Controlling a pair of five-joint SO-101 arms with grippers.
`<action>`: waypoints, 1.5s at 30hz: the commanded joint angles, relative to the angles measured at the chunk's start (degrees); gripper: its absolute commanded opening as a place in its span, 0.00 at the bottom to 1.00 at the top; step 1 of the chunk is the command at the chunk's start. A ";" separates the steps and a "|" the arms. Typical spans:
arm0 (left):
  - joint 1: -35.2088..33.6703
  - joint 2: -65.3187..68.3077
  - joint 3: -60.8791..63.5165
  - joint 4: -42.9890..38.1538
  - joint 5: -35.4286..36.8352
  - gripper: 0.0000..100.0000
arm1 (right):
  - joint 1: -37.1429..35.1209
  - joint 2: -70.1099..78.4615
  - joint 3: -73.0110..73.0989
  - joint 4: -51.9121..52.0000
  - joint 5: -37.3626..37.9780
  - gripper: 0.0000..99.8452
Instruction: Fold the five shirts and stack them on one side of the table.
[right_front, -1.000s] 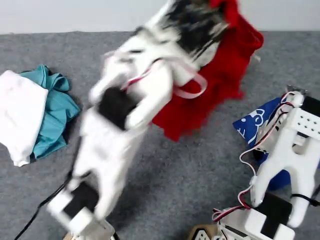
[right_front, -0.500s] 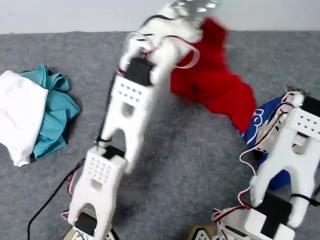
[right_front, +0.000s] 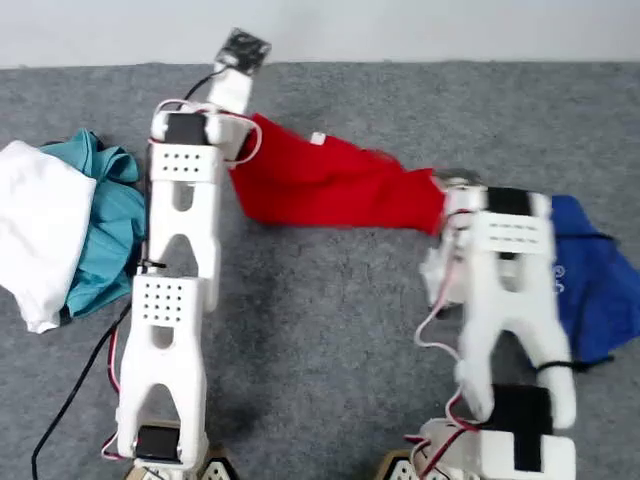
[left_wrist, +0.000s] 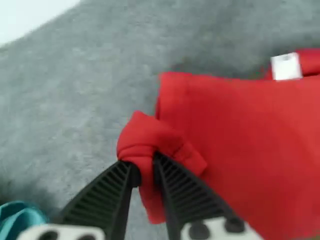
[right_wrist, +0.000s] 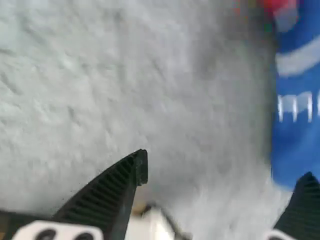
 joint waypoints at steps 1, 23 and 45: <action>-0.35 -1.23 -6.99 -2.99 7.82 0.01 | -10.77 -2.07 0.44 -6.73 0.53 0.44; 40.79 -32.35 -16.40 -6.33 21.71 0.01 | 26.42 -2.59 0.79 -14.37 0.70 0.44; 5.27 8.88 -12.53 -8.70 16.79 0.01 | 8.75 -2.59 0.79 -6.11 0.97 0.44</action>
